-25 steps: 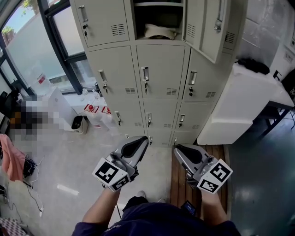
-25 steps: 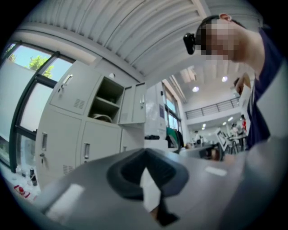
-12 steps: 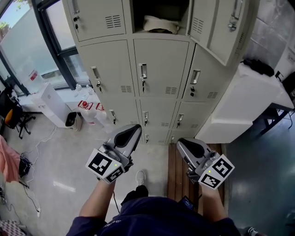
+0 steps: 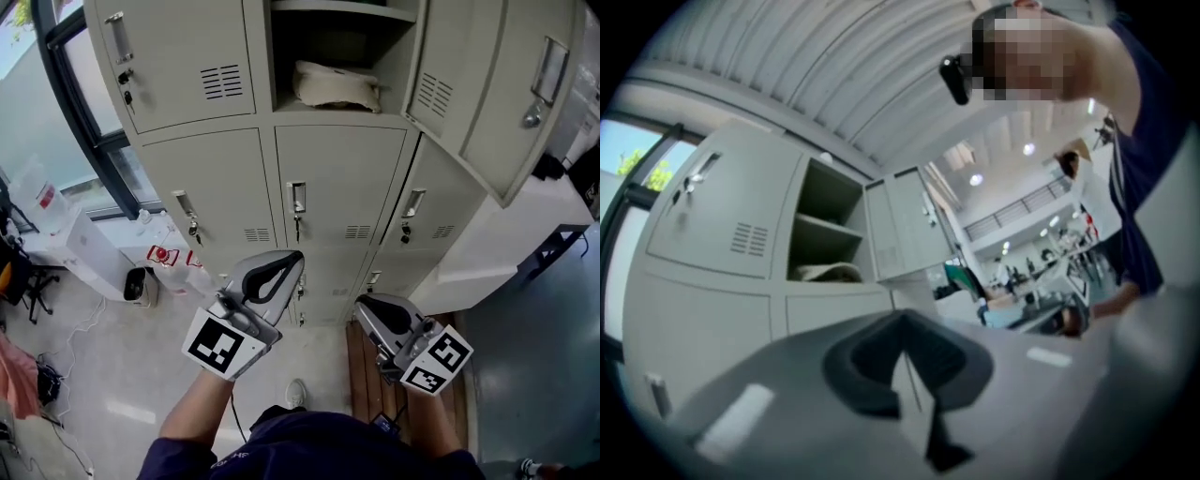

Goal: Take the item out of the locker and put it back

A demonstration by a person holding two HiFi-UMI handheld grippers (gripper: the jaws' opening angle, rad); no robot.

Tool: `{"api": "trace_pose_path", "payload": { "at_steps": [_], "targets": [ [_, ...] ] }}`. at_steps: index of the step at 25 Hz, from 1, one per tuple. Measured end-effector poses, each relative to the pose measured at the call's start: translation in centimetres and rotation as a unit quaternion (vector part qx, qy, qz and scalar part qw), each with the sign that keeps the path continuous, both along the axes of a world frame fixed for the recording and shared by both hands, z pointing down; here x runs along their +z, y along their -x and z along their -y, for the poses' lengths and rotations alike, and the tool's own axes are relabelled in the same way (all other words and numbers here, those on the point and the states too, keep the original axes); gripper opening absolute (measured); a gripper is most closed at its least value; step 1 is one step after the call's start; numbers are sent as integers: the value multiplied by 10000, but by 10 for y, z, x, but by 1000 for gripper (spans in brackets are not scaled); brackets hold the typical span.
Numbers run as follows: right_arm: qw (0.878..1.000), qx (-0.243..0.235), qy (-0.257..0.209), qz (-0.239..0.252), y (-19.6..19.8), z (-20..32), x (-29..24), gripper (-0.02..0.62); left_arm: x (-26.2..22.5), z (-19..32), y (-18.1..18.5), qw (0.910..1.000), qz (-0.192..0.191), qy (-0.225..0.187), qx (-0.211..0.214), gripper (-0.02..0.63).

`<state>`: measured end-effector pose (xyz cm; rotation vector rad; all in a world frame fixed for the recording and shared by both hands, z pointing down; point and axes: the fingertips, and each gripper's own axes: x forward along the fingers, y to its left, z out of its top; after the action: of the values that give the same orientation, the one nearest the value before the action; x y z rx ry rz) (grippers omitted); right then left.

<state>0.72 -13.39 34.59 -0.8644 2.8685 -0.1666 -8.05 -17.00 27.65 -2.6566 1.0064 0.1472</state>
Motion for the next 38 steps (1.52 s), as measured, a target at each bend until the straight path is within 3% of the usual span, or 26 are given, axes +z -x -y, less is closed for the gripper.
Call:
{"api": "trace_pose_path", "payload": {
  "at_steps": [6, 11, 17, 23, 28, 38],
  "targets": [
    [9997, 256, -19, 16, 23, 42, -7, 8, -32, 50, 5, 9939, 781, -772, 25, 3],
    [9989, 468, -38, 30, 24, 67, -12, 8, -50, 79, 0, 9858, 1173, -1199, -3, 5],
    [9993, 349, 44, 133, 26, 83, -8, 8, -80, 103, -19, 9663, 1811, -1807, -276, 11],
    [9995, -65, 145, 272, 19, 93, 1, 8, -102, 132, -40, 9455, 2395, -2085, -717, 52],
    [9979, -462, 311, 342, 10, 100, 11, 8, -115, 154, -53, 9224, 2921, -2257, -1139, 77],
    [9933, -937, 408, 534, 1, 118, 13, 8, -127, 183, -71, 8617, 4002, -2619, -1696, 133]
  ]
}}
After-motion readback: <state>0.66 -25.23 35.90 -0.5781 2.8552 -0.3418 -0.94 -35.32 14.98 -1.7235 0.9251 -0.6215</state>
